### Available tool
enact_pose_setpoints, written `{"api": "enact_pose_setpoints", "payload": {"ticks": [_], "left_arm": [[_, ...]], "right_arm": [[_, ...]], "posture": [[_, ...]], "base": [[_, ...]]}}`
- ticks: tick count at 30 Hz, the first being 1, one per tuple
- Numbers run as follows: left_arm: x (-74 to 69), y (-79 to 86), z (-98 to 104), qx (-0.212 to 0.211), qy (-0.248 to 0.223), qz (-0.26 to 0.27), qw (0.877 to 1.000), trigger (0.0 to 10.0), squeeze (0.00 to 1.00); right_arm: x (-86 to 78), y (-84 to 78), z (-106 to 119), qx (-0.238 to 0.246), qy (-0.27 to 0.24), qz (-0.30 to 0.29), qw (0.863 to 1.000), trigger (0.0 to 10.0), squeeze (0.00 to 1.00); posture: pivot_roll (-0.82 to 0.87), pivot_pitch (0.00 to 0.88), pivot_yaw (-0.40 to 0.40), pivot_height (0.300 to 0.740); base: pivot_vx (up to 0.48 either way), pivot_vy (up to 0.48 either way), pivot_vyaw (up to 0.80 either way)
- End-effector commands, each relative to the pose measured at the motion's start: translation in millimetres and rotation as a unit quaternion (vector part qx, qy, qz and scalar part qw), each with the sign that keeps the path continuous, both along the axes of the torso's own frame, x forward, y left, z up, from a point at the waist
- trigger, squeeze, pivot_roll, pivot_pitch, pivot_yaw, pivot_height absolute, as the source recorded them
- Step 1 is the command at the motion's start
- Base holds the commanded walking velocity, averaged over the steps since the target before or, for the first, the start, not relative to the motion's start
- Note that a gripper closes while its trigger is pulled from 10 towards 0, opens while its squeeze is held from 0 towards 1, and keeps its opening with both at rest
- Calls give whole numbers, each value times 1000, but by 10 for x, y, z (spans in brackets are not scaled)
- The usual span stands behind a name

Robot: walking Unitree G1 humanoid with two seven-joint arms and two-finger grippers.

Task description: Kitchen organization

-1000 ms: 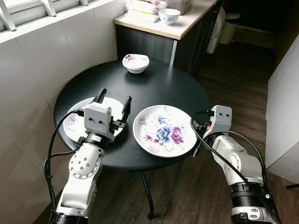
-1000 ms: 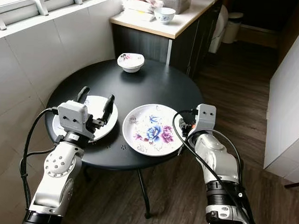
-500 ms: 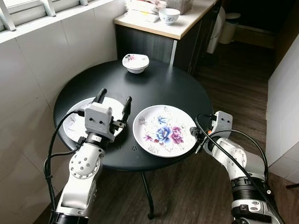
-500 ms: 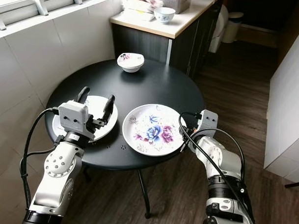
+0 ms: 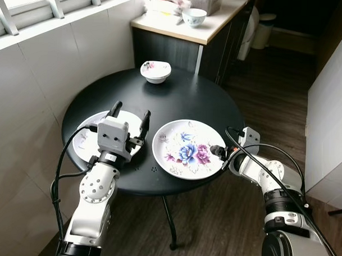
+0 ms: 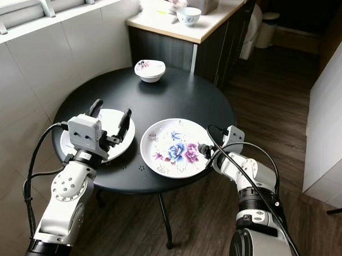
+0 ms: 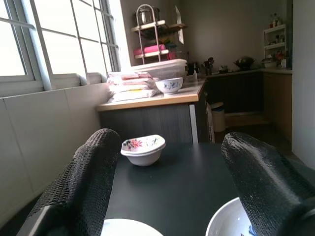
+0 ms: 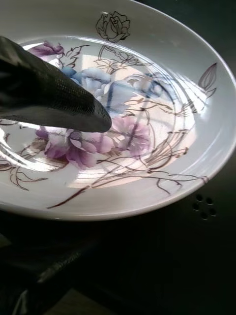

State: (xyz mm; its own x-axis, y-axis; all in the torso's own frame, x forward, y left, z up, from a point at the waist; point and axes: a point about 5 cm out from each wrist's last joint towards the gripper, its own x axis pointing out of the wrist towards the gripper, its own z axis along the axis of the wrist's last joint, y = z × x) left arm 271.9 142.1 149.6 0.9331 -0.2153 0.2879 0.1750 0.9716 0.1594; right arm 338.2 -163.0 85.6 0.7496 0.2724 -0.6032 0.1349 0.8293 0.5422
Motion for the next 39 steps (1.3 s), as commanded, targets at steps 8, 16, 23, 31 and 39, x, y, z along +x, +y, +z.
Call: {"api": "enact_pose_setpoints", "payload": {"ticks": [8, 16, 23, 31, 39], "left_arm": [[28, -5, -16, 8, 9, -1, 1000, 10000, 0], [32, -14, -22, 8, 11, -1, 1000, 10000, 0], [36, -16, -29, 8, 13, 0, 1000, 10000, 0], [32, -5, -27, 10, 12, 3, 1000, 10000, 0], [32, 2, -29, 12, 13, 2, 1000, 10000, 0]], "right_arm": [[8, 56, 4, 19, 16, 30, 999, 7569, 0], [20, 37, 4, 20, 17, 25, 999, 0, 0], [38, -15, 18, -4, 6, 0, 1000, 0, 0], [36, -62, 73, -73, -23, -56, 996, 0, 0], [16, -195, 365, -161, -118, -160, 967, 0, 0]], "posture": [[-38, 0, -22, 740], [-39, 0, -24, 740], [-42, 0, -24, 740], [-33, 1, -25, 740], [-36, 2, -21, 740]], "base": [[0, 0, 0], [0, 0, 0], [0, 0, 0], [0, 0, 0], [0, 0, 0]]}}
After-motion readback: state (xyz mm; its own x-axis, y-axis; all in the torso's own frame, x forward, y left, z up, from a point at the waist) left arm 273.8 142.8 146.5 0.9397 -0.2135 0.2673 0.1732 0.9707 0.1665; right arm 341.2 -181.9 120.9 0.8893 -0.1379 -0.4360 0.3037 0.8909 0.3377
